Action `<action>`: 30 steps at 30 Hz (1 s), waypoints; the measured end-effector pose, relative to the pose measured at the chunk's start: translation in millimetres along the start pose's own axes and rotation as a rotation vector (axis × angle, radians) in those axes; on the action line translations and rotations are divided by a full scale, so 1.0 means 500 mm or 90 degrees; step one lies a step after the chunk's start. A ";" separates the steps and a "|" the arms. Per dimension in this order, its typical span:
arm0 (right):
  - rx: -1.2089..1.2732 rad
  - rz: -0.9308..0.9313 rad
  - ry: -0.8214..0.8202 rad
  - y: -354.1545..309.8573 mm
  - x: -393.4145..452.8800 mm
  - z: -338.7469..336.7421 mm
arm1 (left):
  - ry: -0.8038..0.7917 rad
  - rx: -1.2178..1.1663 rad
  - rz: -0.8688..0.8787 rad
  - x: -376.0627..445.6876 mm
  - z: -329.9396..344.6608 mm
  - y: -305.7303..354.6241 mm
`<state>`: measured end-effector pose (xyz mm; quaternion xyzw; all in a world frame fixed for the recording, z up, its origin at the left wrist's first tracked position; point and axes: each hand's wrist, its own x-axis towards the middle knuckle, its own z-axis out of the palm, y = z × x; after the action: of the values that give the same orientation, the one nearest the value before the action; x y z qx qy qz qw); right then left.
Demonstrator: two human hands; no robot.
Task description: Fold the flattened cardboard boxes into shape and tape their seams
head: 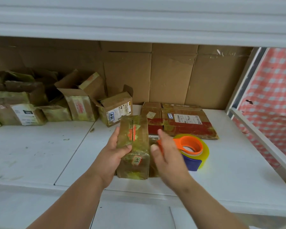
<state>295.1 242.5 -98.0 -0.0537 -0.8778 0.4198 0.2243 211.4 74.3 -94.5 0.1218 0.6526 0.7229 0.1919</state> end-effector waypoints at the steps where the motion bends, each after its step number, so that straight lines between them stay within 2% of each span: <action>1: 0.107 0.016 -0.064 -0.017 -0.016 0.025 | -0.002 -0.003 0.000 -0.002 0.000 -0.004; 3: 0.246 0.044 -0.105 -0.025 -0.043 0.074 | -0.005 -0.011 -0.007 -0.010 -0.004 -0.006; 7: 0.324 0.129 -0.083 -0.012 -0.048 0.098 | -0.008 0.022 -0.019 -0.014 -0.012 -0.009; 11: 0.314 0.093 -0.109 -0.013 -0.046 0.080 | -0.038 0.179 0.046 -0.029 -0.012 0.001; 16: 0.224 0.076 -0.082 0.012 -0.044 0.088 | -0.036 0.420 0.214 -0.042 -0.035 -0.019; 21: 0.124 0.056 -0.031 0.020 -0.041 0.108 | 0.012 0.574 0.253 -0.024 -0.046 -0.036; 24: 0.072 0.058 -0.007 0.014 -0.034 0.110 | 0.049 0.588 0.270 -0.017 -0.041 -0.040; 27: 0.063 0.060 -0.017 0.011 -0.033 0.100 | 0.041 0.577 0.270 -0.020 -0.043 -0.039; 30: 0.135 0.062 -0.039 0.017 -0.037 0.094 | -0.016 0.428 0.192 -0.046 -0.046 -0.041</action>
<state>290.4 209.3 -136.5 -0.0599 -0.8313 0.5220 0.1812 224.7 45.1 -115.6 0.2820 0.8258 0.4867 0.0403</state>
